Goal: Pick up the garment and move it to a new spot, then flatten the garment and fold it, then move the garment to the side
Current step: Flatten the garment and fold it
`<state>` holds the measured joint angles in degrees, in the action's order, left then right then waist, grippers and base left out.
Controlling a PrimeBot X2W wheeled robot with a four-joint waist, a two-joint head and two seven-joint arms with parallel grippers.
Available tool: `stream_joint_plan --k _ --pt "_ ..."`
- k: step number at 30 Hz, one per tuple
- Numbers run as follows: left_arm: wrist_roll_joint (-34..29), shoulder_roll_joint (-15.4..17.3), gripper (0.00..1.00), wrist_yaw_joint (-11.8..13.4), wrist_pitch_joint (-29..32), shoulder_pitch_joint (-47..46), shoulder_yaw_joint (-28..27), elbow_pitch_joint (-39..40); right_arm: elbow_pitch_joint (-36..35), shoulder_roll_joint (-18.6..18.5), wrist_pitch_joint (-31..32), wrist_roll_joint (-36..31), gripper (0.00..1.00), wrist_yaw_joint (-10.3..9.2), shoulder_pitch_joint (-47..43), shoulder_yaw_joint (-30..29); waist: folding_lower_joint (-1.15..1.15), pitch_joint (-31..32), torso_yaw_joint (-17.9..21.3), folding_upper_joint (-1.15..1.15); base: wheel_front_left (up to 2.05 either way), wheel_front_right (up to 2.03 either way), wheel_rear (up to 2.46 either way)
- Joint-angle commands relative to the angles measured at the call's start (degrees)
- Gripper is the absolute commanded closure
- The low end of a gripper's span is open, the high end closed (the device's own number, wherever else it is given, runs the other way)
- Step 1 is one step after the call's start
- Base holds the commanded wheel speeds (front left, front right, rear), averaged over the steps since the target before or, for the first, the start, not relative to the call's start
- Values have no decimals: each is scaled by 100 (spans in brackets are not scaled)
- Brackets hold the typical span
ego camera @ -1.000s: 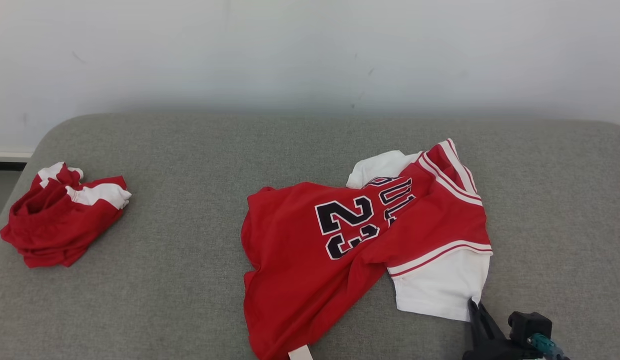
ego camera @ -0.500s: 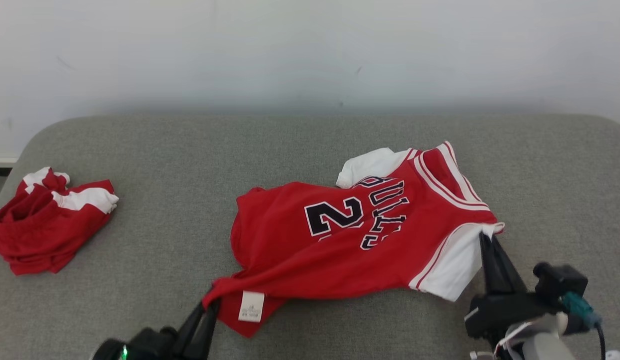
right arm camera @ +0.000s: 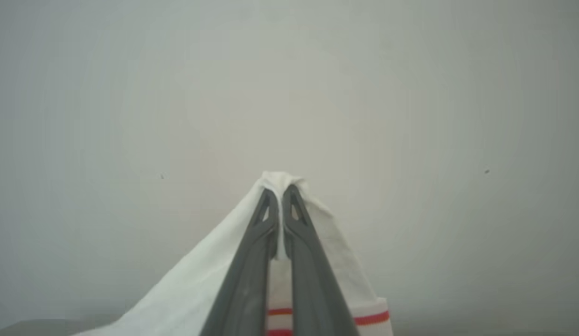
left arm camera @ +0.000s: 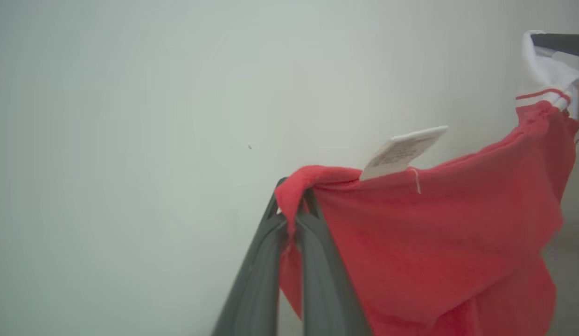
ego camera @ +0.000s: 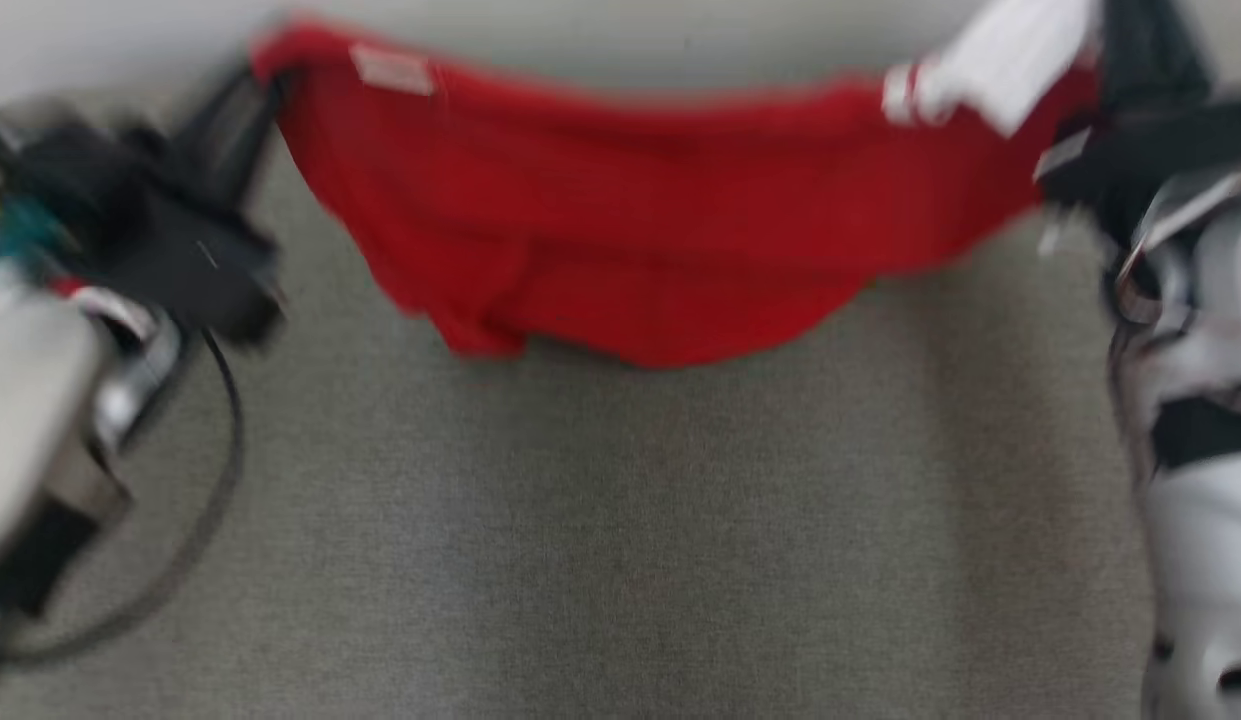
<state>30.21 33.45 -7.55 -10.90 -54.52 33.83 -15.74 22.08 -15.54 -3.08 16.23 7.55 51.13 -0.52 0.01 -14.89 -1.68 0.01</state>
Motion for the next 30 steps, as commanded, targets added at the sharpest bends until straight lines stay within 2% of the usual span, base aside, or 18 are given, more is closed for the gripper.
stream_joint_plan --k 1,3,10,16,19,30 --pt "251 74 100 13 24 -411 0 -121 63 -52 113 -84 100 -14 443 60 -1 -1015 42 -1 0 0 0" --pt "338 247 100 13 57 -1088 250 -312 222 -16 225 -47 100 -14 1117 42 -1 -1272 82 -1 0 0 0" --pt "888 548 100 13 113 -3102 821 -1117 1031 121 692 -94 100 -14 3314 80 -1 -1913 270 -1 0 0 0" --pt "1230 420 100 13 -1 -4473 1037 -1696 1730 297 789 -243 100 -14 4714 -132 -1 -2134 371 -1 0 0 0" --pt "1290 380 100 13 -28 -4861 1206 -1805 1921 347 799 -300 100 -14 5084 -196 -1 -2157 382 -1 0 0 0" --pt "1595 322 100 13 0 -6470 2176 -2424 2949 534 616 -1197 100 -14 6814 -320 -1 -2278 504 -1 0 0 0"
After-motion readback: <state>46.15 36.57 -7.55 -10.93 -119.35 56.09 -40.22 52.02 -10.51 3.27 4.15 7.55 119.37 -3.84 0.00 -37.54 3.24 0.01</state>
